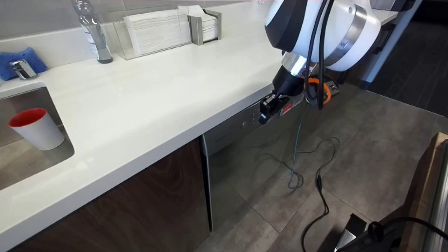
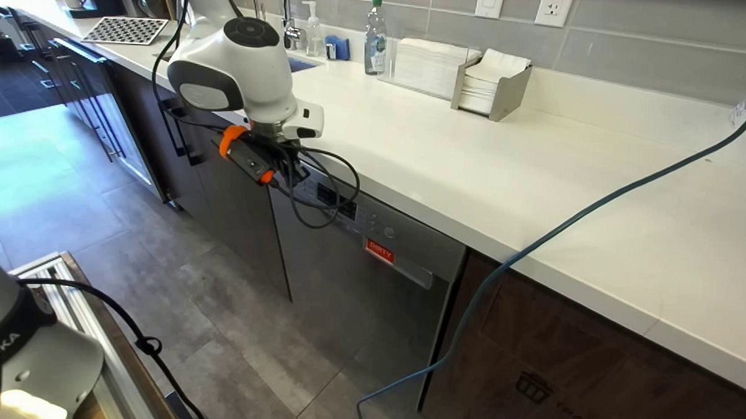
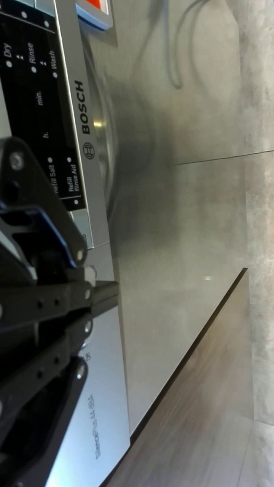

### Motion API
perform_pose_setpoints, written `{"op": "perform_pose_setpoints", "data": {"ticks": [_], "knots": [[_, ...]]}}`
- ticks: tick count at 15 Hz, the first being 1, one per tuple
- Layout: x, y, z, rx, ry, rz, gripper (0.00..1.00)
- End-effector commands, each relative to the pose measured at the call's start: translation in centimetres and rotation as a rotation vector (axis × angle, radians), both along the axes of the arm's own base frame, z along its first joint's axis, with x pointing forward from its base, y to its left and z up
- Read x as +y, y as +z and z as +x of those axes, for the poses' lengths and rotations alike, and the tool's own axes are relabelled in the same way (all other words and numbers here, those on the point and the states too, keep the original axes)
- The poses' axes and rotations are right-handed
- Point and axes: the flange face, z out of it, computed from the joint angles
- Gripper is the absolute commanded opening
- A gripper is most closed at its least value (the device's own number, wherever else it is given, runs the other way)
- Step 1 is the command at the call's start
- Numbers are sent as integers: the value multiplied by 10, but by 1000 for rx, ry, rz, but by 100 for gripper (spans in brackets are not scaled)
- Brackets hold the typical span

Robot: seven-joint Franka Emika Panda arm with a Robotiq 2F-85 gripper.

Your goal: Press a button on the dishwasher

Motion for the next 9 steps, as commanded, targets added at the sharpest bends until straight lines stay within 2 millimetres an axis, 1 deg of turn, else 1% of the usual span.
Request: {"op": "perform_pose_setpoints", "data": {"ticks": [1, 9], "knots": [[-3, -5, 6, -21, -26, -12, 0], [-2, -13, 13, -15, -34, 2, 0]]}}
